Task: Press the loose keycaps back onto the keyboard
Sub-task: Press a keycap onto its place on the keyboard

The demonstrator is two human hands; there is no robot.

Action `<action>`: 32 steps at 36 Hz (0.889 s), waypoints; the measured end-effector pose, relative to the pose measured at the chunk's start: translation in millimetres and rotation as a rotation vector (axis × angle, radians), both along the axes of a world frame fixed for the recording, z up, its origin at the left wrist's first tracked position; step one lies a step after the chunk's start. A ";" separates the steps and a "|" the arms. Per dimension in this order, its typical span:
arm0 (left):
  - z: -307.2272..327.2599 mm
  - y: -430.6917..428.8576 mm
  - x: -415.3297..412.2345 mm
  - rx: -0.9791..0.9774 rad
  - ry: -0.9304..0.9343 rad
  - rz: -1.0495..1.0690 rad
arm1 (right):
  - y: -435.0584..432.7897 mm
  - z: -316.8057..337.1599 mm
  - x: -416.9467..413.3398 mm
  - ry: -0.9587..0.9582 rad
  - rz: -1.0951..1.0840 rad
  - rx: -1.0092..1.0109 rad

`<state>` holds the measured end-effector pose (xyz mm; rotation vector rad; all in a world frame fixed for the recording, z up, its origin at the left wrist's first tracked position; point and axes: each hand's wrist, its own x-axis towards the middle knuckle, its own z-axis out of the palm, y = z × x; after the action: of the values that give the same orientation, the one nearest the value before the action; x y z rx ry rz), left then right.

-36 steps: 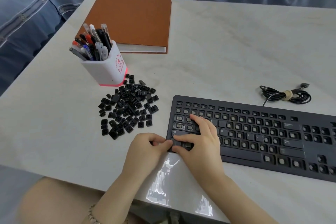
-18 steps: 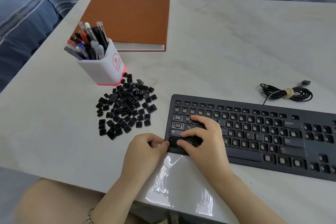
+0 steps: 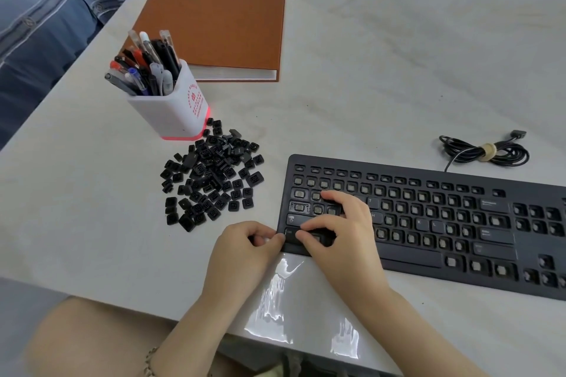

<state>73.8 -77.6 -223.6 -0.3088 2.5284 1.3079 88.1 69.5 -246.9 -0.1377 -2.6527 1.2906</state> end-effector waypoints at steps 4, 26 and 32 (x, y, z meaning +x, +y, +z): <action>0.5 -1.0 0.6 0.014 -0.005 -0.004 | -1.9 -2.3 0.2 0.029 -0.015 0.031; -0.3 -1.4 3.3 0.042 0.027 0.009 | -3.5 -6.3 3.6 0.072 0.016 0.063; -0.6 -1.8 2.6 0.037 0.022 0.003 | -1.3 -7.8 6.3 0.075 0.052 0.088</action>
<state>76.4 -79.4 -224.2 -0.2923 2.5191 1.3651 94.4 68.2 -254.7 -0.0075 -2.6598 1.1669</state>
